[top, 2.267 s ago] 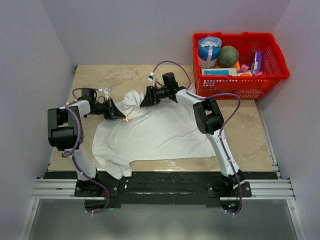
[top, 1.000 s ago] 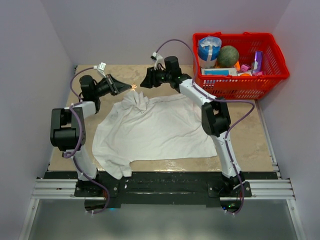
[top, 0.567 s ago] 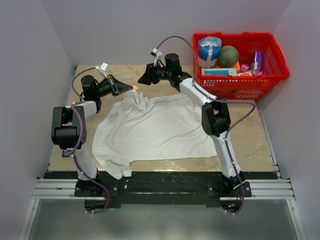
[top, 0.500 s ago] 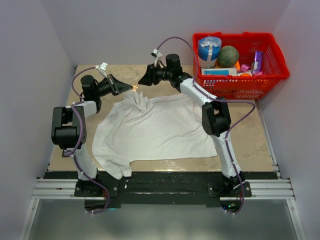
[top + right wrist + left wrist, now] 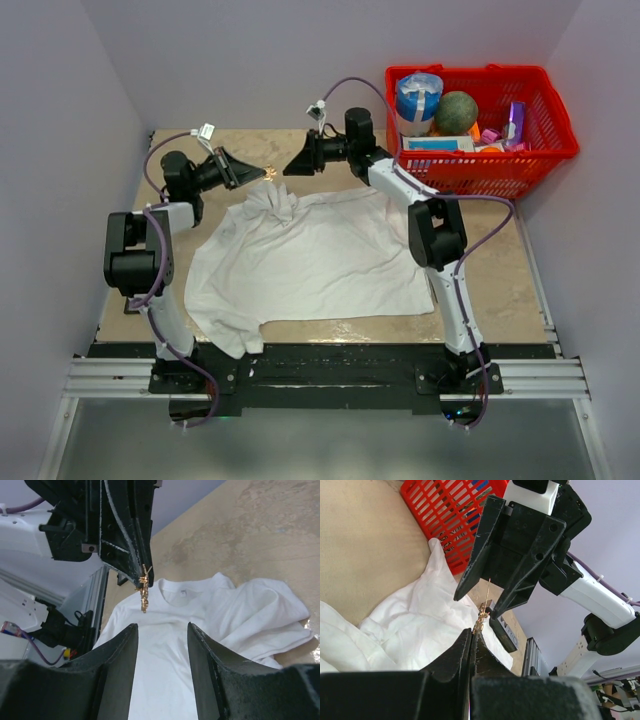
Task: Remove the brooch from the garment
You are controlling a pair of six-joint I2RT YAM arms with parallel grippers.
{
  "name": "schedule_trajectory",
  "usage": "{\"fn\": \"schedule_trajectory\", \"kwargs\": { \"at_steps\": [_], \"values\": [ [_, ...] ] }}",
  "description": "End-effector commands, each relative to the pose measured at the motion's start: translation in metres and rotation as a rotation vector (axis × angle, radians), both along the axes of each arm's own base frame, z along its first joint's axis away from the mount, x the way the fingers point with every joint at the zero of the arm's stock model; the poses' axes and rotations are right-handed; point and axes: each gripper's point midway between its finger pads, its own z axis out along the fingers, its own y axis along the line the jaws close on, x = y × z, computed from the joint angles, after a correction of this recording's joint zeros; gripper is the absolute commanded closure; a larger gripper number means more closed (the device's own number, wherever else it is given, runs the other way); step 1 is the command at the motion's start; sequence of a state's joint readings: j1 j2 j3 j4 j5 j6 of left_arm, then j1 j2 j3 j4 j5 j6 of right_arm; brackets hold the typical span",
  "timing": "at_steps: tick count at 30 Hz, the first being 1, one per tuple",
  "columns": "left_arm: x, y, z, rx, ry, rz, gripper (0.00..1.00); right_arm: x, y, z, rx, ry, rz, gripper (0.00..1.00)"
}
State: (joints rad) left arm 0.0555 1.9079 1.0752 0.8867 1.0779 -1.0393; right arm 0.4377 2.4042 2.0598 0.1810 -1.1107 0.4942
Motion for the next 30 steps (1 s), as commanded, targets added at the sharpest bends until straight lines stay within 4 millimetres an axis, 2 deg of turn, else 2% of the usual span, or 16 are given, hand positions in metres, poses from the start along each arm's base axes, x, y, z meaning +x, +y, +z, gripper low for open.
{"fn": "schedule_trajectory", "kwargs": {
  "at_steps": [1, 8, 17, 26, 30],
  "values": [
    [0.006, -0.007, 0.015, -0.008, -0.075, -0.02, 1.0, -0.016, 0.003, 0.033, 0.054, -0.059, 0.07, 0.53],
    [0.01, -0.014, 0.017, -0.007, -0.082, -0.036, 1.0, -0.021, 0.01, 0.038, 0.067, -0.075, 0.103, 0.56],
    [0.013, -0.019, 0.015, -0.01, -0.081, -0.056, 1.0, -0.018, 0.015, 0.034, 0.059, -0.073, 0.082, 0.71],
    [0.014, -0.021, 0.012, -0.01, -0.069, -0.062, 1.0, -0.017, 0.024, 0.034, 0.061, -0.086, 0.071, 0.82],
    [0.016, -0.02, 0.011, -0.007, -0.066, -0.058, 1.0, -0.018, 0.024, 0.032, 0.056, -0.081, 0.07, 0.94]
  ]
}}
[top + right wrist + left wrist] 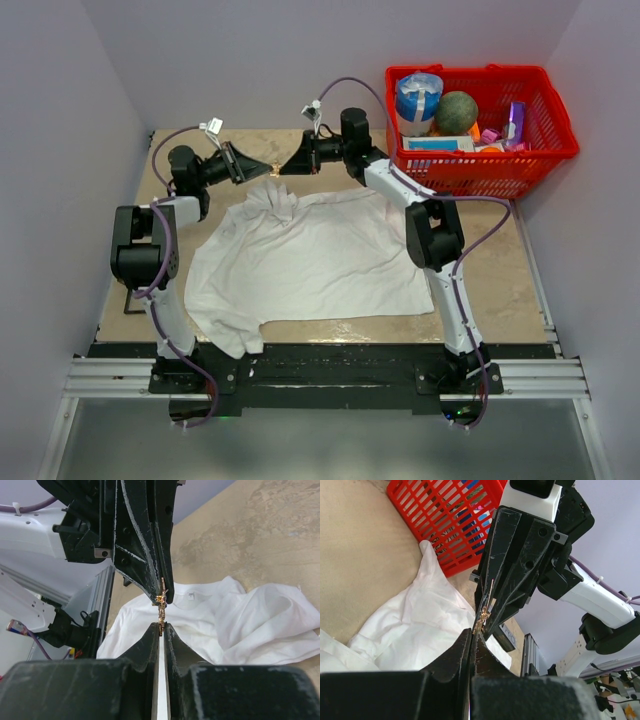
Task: Remove the brooch from the garment
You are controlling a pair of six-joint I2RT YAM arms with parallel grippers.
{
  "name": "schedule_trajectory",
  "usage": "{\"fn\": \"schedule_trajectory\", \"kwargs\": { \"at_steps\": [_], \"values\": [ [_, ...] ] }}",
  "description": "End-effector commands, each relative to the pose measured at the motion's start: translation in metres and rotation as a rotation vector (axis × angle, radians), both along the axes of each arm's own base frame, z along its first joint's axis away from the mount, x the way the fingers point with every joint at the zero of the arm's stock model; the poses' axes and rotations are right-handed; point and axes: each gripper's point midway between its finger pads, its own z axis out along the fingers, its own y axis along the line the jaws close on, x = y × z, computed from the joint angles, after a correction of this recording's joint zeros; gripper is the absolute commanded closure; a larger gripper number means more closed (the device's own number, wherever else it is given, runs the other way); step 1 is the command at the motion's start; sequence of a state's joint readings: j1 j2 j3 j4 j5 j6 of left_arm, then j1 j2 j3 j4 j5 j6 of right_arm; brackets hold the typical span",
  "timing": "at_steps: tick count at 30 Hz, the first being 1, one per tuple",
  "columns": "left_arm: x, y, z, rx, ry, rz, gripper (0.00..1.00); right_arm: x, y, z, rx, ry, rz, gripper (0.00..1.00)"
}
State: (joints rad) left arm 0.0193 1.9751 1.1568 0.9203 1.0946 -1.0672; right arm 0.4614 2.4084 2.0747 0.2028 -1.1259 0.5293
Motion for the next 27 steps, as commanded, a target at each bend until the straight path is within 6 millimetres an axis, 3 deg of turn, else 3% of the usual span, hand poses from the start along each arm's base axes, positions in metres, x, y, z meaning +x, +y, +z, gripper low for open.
{"fn": "schedule_trajectory", "kwargs": {
  "at_steps": [1, 3, 6, 10, 13, 21, 27],
  "values": [
    [0.006, -0.004, 0.006, 0.004, -0.035, -0.004, 1.0, -0.007, 0.012, 0.026, 0.041, -0.089, 0.033, 0.95],
    [0.007, -0.004, 0.006, 0.008, -0.038, -0.004, 0.99, -0.006, 0.012, 0.025, 0.04, -0.089, 0.027, 0.98],
    [0.007, -0.005, 0.003, 0.014, -0.029, -0.003, 0.89, -0.004, 0.012, 0.024, 0.031, -0.084, 0.015, 1.0],
    [0.008, -0.004, 0.001, 0.023, -0.02, -0.002, 0.61, -0.003, 0.011, 0.023, 0.024, -0.081, 0.01, 1.0],
    [0.007, -0.002, 0.002, 0.057, -0.046, -0.013, 0.52, -0.003, 0.009, 0.022, 0.016, -0.077, 0.011, 1.0],
    [0.005, 0.015, 0.013, 0.139, -0.203, -0.052, 0.5, -0.001, -0.004, 0.008, -0.034, -0.038, 0.021, 1.0],
    [0.011, 0.018, 0.018, 0.169, -0.296, -0.121, 0.66, -0.001, -0.009, -0.002, -0.065, 0.0, 0.031, 1.0]
  ]
}}
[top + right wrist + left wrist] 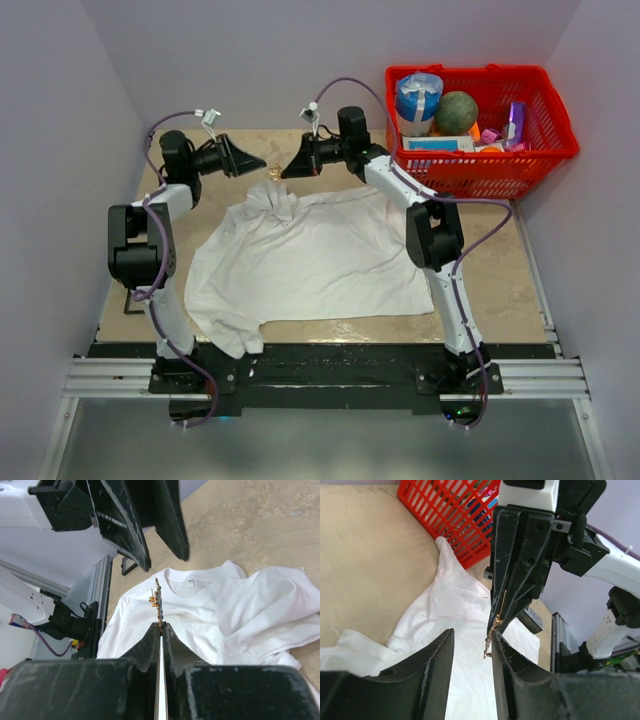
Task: Remove the brooch from the garment
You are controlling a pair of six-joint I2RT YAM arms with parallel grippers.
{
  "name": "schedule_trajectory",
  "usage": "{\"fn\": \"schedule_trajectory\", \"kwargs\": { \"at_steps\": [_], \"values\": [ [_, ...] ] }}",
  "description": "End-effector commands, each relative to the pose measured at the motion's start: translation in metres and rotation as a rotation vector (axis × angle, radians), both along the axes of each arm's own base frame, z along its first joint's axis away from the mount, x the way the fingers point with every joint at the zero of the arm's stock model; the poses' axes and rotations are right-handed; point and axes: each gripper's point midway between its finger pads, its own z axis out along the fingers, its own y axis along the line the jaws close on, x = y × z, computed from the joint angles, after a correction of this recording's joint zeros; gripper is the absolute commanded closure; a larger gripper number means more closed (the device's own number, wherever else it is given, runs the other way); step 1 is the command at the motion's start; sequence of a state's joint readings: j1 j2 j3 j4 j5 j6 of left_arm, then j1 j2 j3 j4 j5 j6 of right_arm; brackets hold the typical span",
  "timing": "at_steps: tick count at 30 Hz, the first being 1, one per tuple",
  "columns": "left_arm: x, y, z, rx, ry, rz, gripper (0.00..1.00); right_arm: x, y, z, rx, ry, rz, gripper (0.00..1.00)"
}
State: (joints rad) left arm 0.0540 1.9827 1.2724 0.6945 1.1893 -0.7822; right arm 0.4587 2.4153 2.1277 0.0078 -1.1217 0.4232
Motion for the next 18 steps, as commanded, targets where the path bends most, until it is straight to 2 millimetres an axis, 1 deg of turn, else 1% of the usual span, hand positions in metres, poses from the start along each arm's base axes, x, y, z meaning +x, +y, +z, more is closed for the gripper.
{"fn": "schedule_trajectory", "kwargs": {
  "at_steps": [1, 4, 7, 8, 10, 11, 13, 15, 18],
  "values": [
    [0.003, 0.002, 0.016, 0.043, -0.157, -0.087, 0.66, 0.001, -0.005, 0.009, -0.001, -0.025, 0.028, 1.0],
    [-0.001, -0.003, 0.015, 0.042, -0.165, -0.126, 0.68, 0.002, -0.004, 0.007, -0.004, -0.019, 0.025, 1.0],
    [-0.001, -0.004, 0.013, 0.048, -0.165, -0.131, 0.62, 0.001, -0.004, 0.007, -0.003, -0.02, 0.026, 1.0],
    [0.001, -0.004, 0.011, 0.061, -0.187, -0.128, 0.56, 0.001, -0.004, 0.008, -0.001, -0.023, 0.028, 1.0],
    [0.005, -0.004, 0.007, 0.078, -0.166, -0.117, 0.53, 0.001, -0.004, 0.007, -0.001, -0.023, 0.028, 1.0],
    [0.007, -0.004, 0.005, 0.099, -0.196, -0.117, 0.53, 0.001, -0.004, 0.007, -0.002, -0.02, 0.028, 1.0],
    [0.009, -0.007, 0.001, 0.113, -0.19, -0.124, 0.54, 0.001, -0.004, 0.007, -0.001, -0.02, 0.029, 1.0],
    [0.009, -0.009, 0.0, 0.114, -0.187, -0.128, 0.58, 0.002, -0.005, 0.007, 0.0, -0.021, 0.029, 1.0],
    [0.009, -0.009, -0.003, 0.113, -0.176, -0.13, 0.58, 0.001, -0.004, 0.006, 0.0, -0.018, 0.03, 1.0]
  ]
}}
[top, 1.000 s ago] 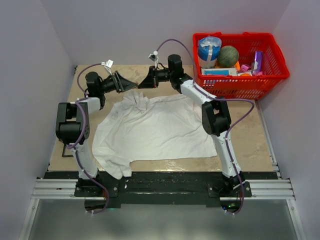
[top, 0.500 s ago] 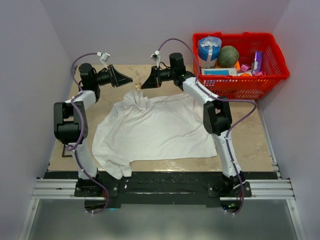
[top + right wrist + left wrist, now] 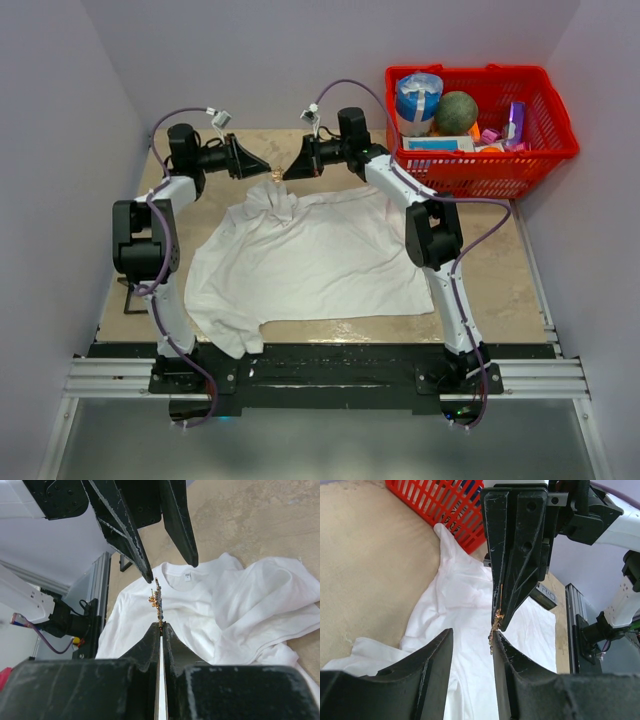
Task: Remove the brooch from the garment
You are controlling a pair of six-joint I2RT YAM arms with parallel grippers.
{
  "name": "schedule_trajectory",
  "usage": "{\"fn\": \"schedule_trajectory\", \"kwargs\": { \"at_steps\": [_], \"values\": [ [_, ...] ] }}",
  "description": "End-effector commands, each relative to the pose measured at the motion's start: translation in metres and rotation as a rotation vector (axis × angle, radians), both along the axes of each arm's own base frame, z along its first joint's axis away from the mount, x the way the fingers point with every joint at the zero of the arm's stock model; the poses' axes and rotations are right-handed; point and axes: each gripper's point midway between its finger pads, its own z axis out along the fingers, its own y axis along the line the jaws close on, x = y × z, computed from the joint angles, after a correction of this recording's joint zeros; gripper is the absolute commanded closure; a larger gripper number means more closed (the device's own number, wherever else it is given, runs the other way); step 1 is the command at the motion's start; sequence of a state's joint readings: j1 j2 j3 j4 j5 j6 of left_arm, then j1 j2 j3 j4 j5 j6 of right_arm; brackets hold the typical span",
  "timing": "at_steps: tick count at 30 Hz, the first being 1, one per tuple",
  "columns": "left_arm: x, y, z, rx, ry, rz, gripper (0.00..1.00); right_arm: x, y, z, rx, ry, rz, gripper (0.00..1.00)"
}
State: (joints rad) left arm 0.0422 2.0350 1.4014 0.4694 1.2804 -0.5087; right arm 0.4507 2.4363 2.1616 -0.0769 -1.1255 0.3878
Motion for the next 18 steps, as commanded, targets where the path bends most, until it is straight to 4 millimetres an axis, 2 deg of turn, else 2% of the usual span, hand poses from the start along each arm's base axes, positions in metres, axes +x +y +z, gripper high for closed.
{"fn": "schedule_trajectory", "kwargs": {
  "at_steps": [1, 7, 18],
  "values": [
    [0.004, -0.004, 0.007, 0.023, -0.069, -0.023, 0.59, 0.0, 0.0, 0.016, 0.03, -0.046, 0.028, 1.0],
    [0.001, -0.013, 0.002, 0.015, -0.049, -0.053, 0.62, 0.0, 0.001, 0.016, 0.028, -0.048, 0.024, 1.0],
    [-0.003, -0.017, 0.003, -0.013, -0.035, -0.076, 0.87, 0.001, 0.0, 0.014, 0.023, -0.04, 0.018, 1.0]
  ]
}}
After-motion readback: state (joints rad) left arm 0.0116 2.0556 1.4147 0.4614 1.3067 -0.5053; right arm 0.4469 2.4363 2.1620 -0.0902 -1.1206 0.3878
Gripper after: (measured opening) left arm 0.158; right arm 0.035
